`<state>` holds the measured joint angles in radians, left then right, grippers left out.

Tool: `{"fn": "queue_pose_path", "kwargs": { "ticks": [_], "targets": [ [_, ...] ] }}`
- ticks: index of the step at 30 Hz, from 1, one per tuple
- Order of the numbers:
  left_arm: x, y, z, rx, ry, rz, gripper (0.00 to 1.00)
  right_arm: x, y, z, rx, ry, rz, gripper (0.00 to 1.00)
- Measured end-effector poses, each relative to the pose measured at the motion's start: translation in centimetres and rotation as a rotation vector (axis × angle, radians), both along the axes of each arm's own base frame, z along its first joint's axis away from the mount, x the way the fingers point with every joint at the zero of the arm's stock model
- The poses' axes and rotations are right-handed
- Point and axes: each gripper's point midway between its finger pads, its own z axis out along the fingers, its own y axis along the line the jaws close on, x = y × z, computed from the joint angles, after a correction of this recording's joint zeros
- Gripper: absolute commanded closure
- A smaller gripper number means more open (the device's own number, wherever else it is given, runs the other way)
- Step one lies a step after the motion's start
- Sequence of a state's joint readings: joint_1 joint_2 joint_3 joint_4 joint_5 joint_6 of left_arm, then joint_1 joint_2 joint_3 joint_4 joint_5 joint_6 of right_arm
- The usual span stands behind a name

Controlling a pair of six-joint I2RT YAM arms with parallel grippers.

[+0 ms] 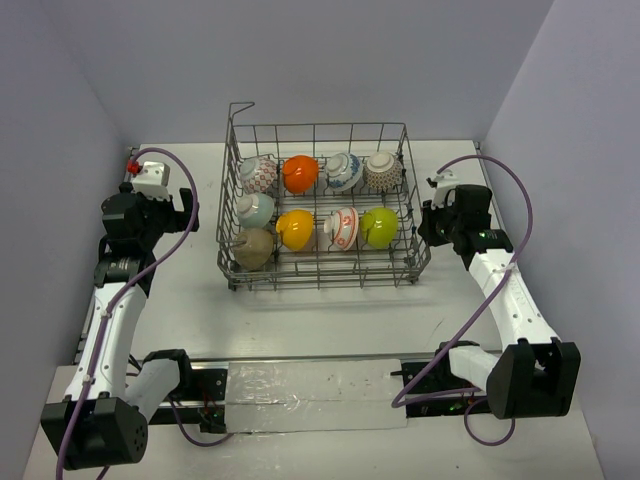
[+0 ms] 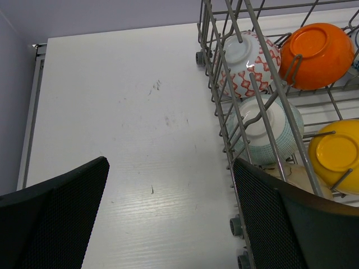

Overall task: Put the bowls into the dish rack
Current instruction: Move the bowl to the dish rack.

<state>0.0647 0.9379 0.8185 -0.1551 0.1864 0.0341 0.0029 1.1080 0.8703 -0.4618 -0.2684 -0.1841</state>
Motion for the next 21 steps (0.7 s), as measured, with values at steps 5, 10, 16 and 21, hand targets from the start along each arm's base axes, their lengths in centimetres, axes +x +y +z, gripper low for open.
{"fn": "queue_pose_path", "kwargs": {
  "ticks": [5, 10, 16, 21],
  "targets": [
    [0.00, -0.01, 0.00, 0.000, 0.000, 0.000, 0.01, -0.01, 0.01, 0.01, 0.001, 0.000, 0.002, 1.00],
    [0.00, 0.00, 0.00, 0.002, 0.000, -0.001, 0.01, -0.02, 0.01, 0.00, 0.002, 0.001, 0.002, 1.00],
    [0.00, 0.00, 0.00, 0.002, 0.000, -0.001, 0.01, -0.03, 0.02, 0.00, 0.002, 0.001, 0.003, 0.87],
    [0.00, 0.00, -0.01, 0.002, 0.000, -0.001, 0.01, -0.54, 0.63, -0.21, 0.015, 0.017, 0.043, 0.41]
  ]
}}
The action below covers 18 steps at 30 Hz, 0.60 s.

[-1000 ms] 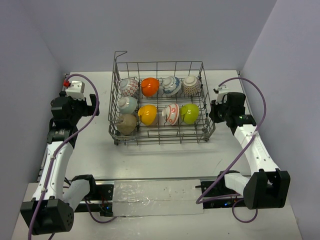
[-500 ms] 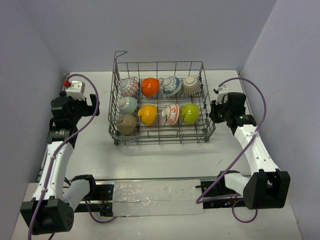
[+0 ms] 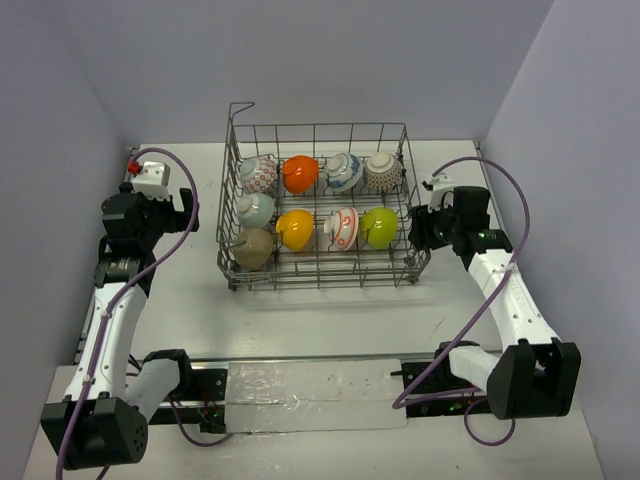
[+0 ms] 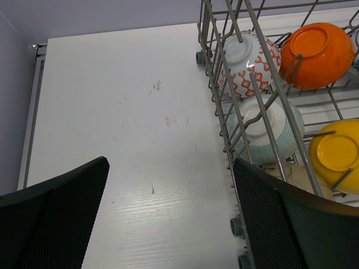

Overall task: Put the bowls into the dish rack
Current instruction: Move the bowl to the dish rack.

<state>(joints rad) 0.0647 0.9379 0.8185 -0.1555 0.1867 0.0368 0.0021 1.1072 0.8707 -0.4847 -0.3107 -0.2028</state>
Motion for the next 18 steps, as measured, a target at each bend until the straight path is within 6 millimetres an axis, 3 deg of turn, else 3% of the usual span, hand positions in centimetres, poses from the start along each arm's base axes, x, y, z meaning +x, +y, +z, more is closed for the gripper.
{"fn": "queue_pose_path", "kwargs": {
  "ticks": [5, 10, 18],
  "targets": [
    [0.0, 0.0, 0.0, 0.001, 0.000, 0.000, 0.01, -0.5, 0.6, -0.2, 0.020, 0.020, 0.028, 0.16],
    [0.0, 0.0, 0.0, 0.001, -0.001, 0.000, 0.01, -0.6, 0.8, -0.1, 0.028, 0.019, 0.034, 0.00],
    [-0.1, 0.0, 0.2, 0.002, -0.007, 0.000, 0.01, -0.6, 0.8, 1.6, 0.036, -0.044, 0.031, 0.00]
  ]
}}
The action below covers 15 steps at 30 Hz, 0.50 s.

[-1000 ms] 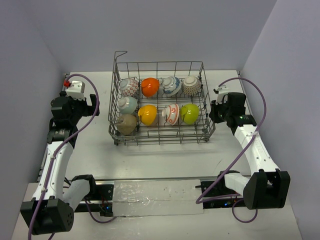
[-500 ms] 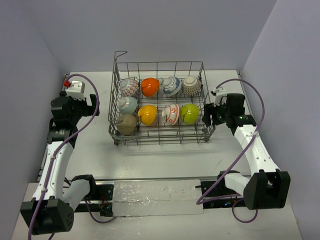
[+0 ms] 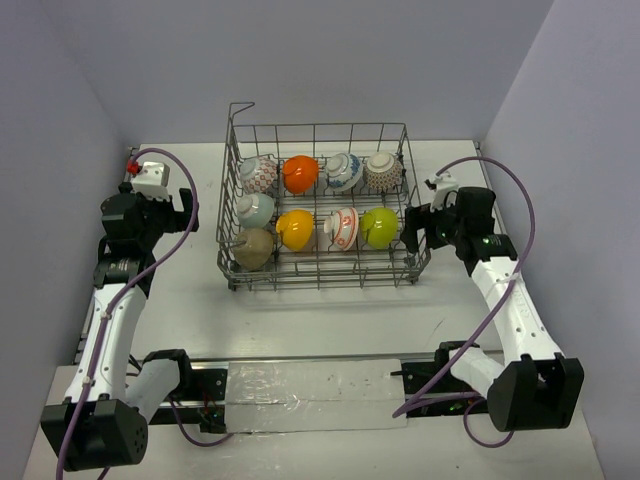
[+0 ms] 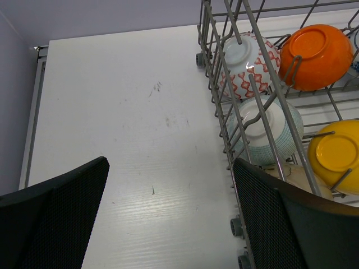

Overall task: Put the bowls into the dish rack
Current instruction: Move the bowl to the dish rack, then reset both arms

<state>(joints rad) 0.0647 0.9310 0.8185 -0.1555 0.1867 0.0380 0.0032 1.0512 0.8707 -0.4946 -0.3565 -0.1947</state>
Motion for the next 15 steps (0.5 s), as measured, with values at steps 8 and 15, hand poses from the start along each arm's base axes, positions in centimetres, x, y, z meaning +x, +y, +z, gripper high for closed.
{"fn": "queue_pose_path", "kwargs": {
  "ticks": [8, 15],
  "targets": [
    [0.0, 0.0, 0.0, 0.002, 0.000, 0.000, 0.01, 0.5, 0.1, 2.1, 0.017, -0.087, -0.014, 0.00],
    [0.0, 0.0, -0.1, 0.002, 0.001, -0.001, 0.01, 0.7, -0.2, 4.0, 0.020, -0.162, -0.040, 0.00]
  ]
}}
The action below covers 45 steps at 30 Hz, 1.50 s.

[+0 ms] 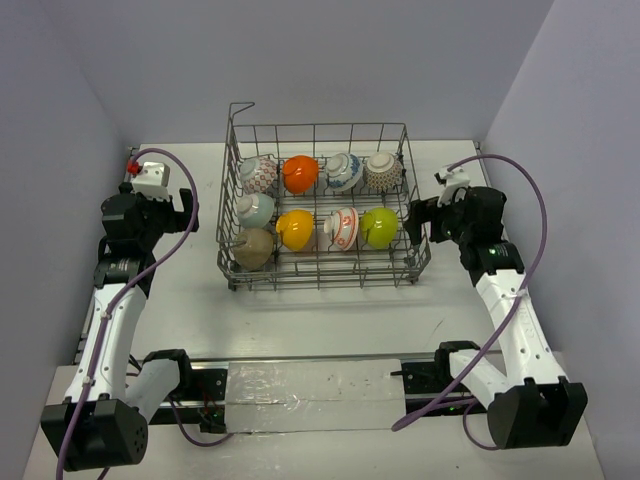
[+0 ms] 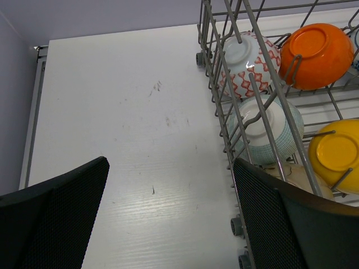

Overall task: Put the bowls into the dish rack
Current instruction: Reset both arms

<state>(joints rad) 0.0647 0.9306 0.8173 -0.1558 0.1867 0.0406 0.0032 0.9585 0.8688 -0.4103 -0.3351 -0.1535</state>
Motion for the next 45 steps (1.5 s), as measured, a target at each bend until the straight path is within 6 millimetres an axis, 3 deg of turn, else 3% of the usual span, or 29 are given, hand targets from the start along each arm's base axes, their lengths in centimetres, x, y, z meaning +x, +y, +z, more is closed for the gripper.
{"fn": "queue_pose_path", "kwargs": {
  "ticks": [9, 20, 45],
  "targets": [
    [-0.2, -0.7, -0.2, -0.008, 0.008, -0.044, 0.01, -0.1, -0.4, 2.4, -0.004, -0.094, -0.026, 0.00],
    [-2.5, -5.0, -1.9, -0.026, 0.110, -0.325, 0.01, -0.3, -0.1, 2.4, 0.000, -0.092, -0.006, 0.00],
    [-3.4, -5.3, -1.4, 0.002, 0.108, -0.379, 0.01, -0.5, 0.0, 2.5, -0.001, -0.093, -0.001, 0.00]
  ]
}}
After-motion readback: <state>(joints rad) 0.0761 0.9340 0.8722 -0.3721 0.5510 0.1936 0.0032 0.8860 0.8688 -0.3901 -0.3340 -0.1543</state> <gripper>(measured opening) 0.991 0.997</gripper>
